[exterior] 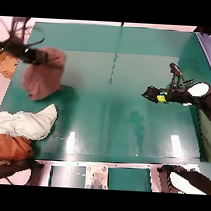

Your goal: Fold the shirts.

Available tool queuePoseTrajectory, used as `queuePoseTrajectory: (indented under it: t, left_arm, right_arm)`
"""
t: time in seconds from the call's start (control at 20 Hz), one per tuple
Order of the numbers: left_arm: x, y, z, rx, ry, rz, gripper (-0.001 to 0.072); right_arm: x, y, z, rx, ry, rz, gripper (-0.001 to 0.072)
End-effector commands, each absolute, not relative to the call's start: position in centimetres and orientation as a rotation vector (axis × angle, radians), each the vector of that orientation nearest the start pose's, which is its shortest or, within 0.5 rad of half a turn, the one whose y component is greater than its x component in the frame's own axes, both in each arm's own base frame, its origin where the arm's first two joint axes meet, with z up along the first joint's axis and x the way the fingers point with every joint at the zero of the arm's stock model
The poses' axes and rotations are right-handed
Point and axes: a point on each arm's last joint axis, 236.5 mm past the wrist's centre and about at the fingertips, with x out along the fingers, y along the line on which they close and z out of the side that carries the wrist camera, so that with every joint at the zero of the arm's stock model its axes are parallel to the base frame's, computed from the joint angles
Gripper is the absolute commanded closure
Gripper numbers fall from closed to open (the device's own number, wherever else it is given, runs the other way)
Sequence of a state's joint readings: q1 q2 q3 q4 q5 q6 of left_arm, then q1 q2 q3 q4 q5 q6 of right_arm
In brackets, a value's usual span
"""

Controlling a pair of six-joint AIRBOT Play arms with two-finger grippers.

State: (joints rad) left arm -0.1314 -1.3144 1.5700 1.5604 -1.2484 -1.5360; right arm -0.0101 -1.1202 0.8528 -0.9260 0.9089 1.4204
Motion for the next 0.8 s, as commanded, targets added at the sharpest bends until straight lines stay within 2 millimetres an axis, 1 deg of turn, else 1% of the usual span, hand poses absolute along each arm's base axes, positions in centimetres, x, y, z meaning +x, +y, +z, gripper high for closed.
queuePoseTrajectory:
  t: [0.0, 0.05, 0.15, 0.25, 0.3, 0.35, 0.4, 0.45, 0.5, 0.55, 0.6, 0.65, 0.7, 0.75]
  left_arm:
    - [42.2, -16.3, 19.3, 0.135, 0.879, -0.372, 0.0683]
    - [41.8, -18.8, 19.1, 0.133, 0.876, -0.425, 0.0683]
    - [41.2, -24.1, 17.5, 0.109, 0.879, -0.534, 0.0682]
    - [41.2, -28.3, 14.9, 0.092, 0.902, -0.61, 0.068]
    - [41.4, -30.0, 13.2, 0.094, 0.919, -0.633, 0.0461]
    - [41.9, -31.1, 11.5, 0.099, 0.933, -0.637, 0.0056]
    - [42.5, -31.4, 10.4, 0.084, 0.946, -0.627, -0.0011]
    - [43.1, -30.9, 10.0, 0.078, 0.951, -0.611, -0.0011]
    - [43.7, -29.9, 10.1, 0.058, 0.954, -0.584, -0.0011]
    - [44.4, -28.3, 10.4, 0.038, 0.962, -0.553, -0.0011]
    - [44.8, -26.4, 10.5, 0.031, 0.992, -0.522, -0.0011]
    - [44.7, -24.2, 10.1, 0.025, 1.044, -0.486, -0.0011]
    - [44.4, -22.0, 9.2, 0.019, 1.11, -0.449, -0.0011]
    - [43.7, -19.7, 7.9, 0.0, 1.19, -0.402, -0.0011]
  right_arm:
    - [36.3, 9.1, 2.7, 0.547, 1.126, 0.284, 0.0646]
    - [36.5, 8.3, 3.3, 0.556, 1.123, 0.277, 0.0646]
    - [36.6, 7.0, 4.3, 0.571, 1.119, 0.263, 0.0645]
    - [36.7, 5.9, 4.8, 0.585, 1.119, 0.248, 0.064]
    - [36.6, 5.6, 4.7, 0.591, 1.12, 0.24, 0.0601]
    - [36.5, 5.3, 4.7, 0.596, 1.123, 0.235, 0.0444]
    - [36.5, 5.2, 4.6, 0.599, 1.126, 0.233, 0.0294]
    - [36.4, 5.1, 4.6, 0.601, 1.126, 0.231, 0.0264]
    - [36.5, 5.0, 4.6, 0.602, 1.125, 0.229, 0.0262]
    - [36.5, 4.9, 4.6, 0.604, 1.125, 0.226, 0.0254]
    - [36.5, 4.9, 4.6, 0.603, 1.125, 0.225, 0.0253]
    - [36.4, 4.9, 4.4, 0.604, 1.127, 0.224, 0.0254]
    - [36.4, 4.9, 4.1, 0.606, 1.131, 0.221, 0.0253]
    - [36.3, 4.9, 3.3, 0.605, 1.139, 0.219, 0.0205]
